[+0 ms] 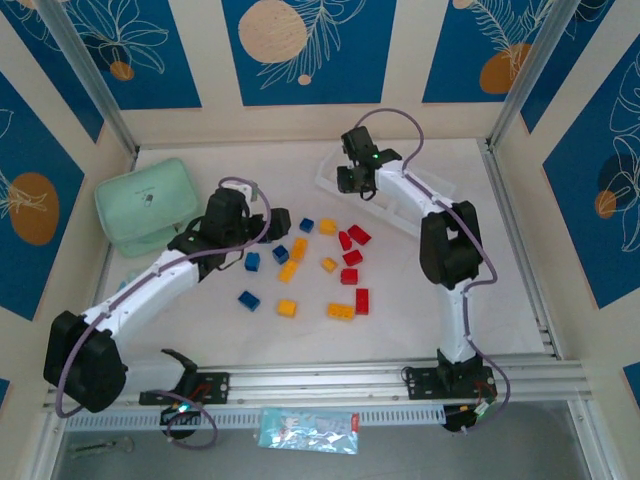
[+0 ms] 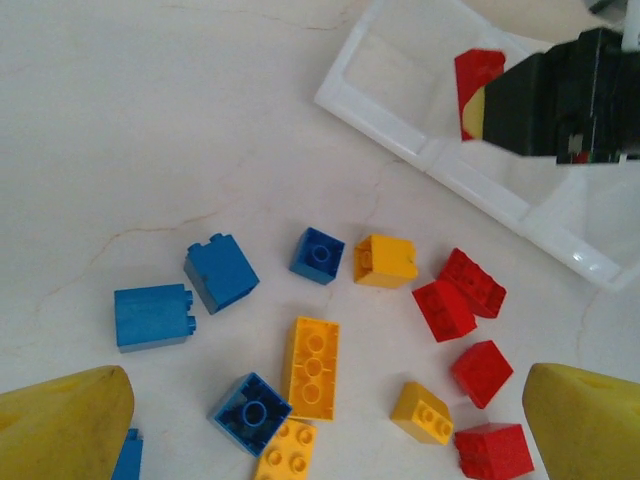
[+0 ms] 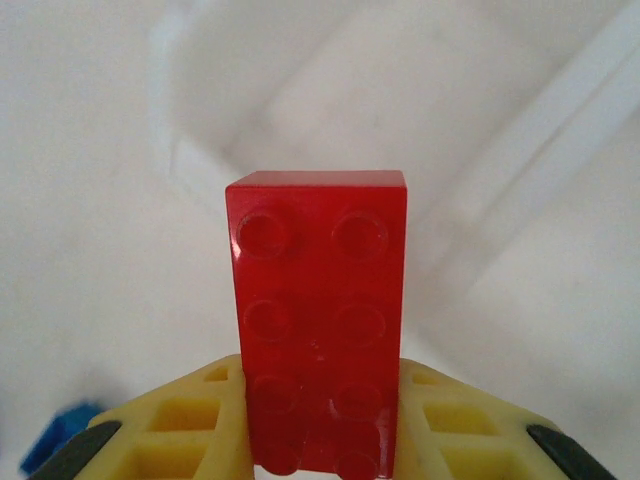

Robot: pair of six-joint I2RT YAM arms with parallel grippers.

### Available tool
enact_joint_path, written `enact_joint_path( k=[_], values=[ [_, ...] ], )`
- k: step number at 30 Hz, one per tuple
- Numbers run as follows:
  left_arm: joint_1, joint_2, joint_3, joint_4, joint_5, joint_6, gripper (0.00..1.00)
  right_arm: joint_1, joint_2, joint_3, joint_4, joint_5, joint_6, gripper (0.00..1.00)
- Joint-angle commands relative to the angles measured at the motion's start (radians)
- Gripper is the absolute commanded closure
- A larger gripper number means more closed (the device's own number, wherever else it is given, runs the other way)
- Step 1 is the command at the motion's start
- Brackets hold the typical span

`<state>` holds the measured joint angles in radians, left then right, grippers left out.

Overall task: Sort the legos into containers by color
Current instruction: Move the container to the top-right of the table, then place the lego in the container.

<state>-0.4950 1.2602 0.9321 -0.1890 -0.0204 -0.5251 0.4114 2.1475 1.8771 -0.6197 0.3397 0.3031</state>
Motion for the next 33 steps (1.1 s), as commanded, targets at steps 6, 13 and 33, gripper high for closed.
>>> enact_joint_path(
  k=[6,13,33],
  values=[
    [0.048,-0.009,-0.025,0.102,-0.01,-0.01,0.01,-0.017,0.206,0.275,-0.028,0.032,-0.104,0.81],
    [0.059,-0.009,-0.027,0.094,0.002,-0.011,0.01,-0.036,0.342,0.477,-0.175,0.065,-0.105,0.8],
    [0.061,-0.115,-0.075,0.071,-0.007,-0.048,0.01,-0.014,0.14,0.173,-0.163,0.261,-0.08,0.53]
  ],
)
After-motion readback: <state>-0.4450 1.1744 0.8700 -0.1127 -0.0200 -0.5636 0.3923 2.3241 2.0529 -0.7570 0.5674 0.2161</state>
